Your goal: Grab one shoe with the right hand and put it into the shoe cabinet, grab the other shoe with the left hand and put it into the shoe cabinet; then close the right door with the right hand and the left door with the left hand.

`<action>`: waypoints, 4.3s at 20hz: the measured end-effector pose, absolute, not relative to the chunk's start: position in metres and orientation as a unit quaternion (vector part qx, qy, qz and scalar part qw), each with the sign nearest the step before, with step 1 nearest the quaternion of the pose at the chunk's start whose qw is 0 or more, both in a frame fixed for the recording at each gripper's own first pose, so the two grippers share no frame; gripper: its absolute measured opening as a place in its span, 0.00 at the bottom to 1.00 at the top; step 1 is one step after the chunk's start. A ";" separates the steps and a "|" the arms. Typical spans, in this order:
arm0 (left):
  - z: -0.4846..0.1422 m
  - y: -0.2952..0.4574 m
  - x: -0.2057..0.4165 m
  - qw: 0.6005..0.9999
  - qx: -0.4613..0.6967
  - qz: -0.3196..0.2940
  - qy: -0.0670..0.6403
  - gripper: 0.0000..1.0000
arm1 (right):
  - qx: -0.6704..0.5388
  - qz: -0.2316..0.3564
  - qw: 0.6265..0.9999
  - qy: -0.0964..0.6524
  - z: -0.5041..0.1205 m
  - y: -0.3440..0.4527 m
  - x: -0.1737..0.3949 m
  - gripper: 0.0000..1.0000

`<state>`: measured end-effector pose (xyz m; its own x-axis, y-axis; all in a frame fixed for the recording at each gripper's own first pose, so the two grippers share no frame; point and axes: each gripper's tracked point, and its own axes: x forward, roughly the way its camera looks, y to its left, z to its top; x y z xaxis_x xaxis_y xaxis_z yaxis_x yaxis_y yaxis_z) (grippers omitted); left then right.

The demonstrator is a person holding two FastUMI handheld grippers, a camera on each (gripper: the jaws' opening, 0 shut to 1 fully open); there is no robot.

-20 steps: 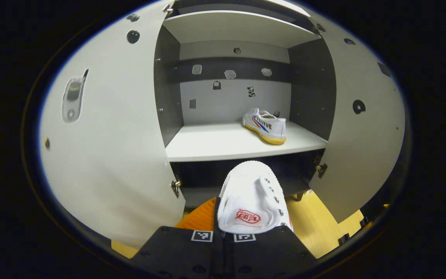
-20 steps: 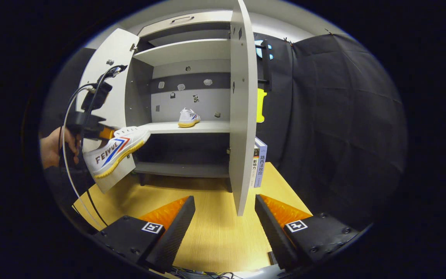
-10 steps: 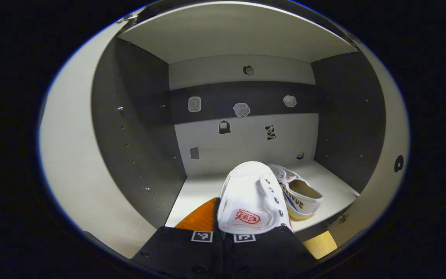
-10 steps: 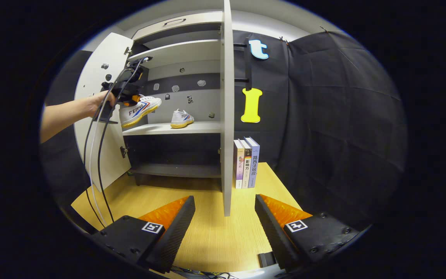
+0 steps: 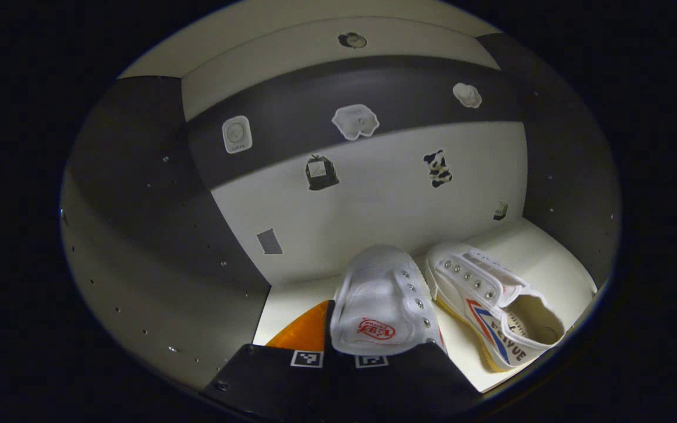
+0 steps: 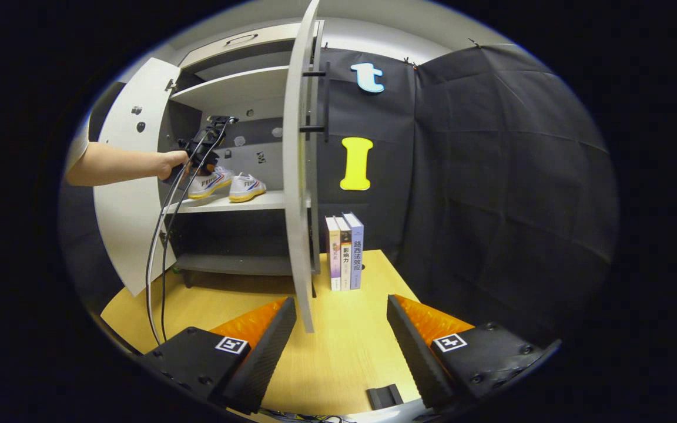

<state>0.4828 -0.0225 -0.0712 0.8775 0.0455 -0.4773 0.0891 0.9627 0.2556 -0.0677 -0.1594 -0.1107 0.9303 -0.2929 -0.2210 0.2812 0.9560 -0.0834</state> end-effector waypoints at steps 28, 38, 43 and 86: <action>-0.002 -0.059 0.175 0.993 0.021 -0.089 0.077 0.96 | -0.019 -0.165 0.986 0.013 0.006 -0.239 -0.029 0.98; -0.063 -0.036 0.091 0.989 -0.094 -0.050 0.102 0.95 | -0.001 -0.099 0.994 -0.037 0.085 -0.243 0.047 0.98; -0.092 -0.039 0.067 0.987 -0.089 -0.042 0.126 0.95 | -0.016 -0.052 0.997 -0.045 0.114 -0.230 0.080 0.98; -0.090 0.180 -0.013 0.988 -0.099 0.067 0.098 0.95 | -0.020 0.062 0.998 -0.028 0.073 0.062 0.087 0.98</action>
<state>-0.0127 0.1803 -0.0905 0.9720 0.1127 -0.2063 -0.1514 0.9715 -0.1826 0.0871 0.0622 0.0732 0.9908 0.1247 0.0525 -0.1225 0.9915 -0.0428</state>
